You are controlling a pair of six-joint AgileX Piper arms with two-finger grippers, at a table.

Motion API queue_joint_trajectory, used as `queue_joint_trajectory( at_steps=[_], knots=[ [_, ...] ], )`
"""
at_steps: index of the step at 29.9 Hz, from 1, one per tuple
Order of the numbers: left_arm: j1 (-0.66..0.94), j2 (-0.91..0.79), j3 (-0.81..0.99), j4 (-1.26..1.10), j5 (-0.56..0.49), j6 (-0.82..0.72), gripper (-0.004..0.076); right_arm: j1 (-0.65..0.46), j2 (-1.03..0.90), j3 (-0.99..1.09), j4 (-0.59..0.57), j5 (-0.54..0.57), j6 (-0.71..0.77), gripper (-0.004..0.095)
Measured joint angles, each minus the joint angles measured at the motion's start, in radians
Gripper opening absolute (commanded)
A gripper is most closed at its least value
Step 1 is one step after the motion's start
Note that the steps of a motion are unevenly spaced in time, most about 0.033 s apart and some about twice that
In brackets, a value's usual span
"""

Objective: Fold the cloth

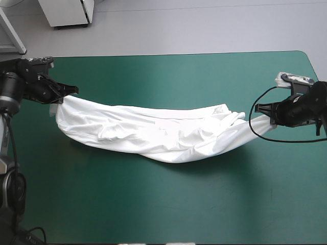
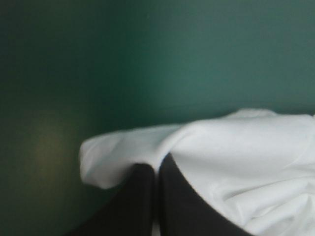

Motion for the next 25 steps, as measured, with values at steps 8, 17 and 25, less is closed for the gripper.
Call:
queue_joint_trajectory(
  at_steps=[8,17,25],
  knots=[
    [-0.001,-0.292,0.0,-0.126,0.0,0.064,-0.0022,0.0,-0.181,-0.25,0.101,0.124,-0.064,-0.0016],
    [-0.001,-0.474,-0.21,-0.304,-0.032,0.138,-0.0022,0.0,-0.228,-0.689,0.183,0.146,-0.111,-0.0016],
    [-0.001,-0.487,-0.599,-0.371,-0.046,0.146,-0.0022,0.0,-0.225,-1.067,0.233,0.146,-0.133,-0.0016]
  ],
)
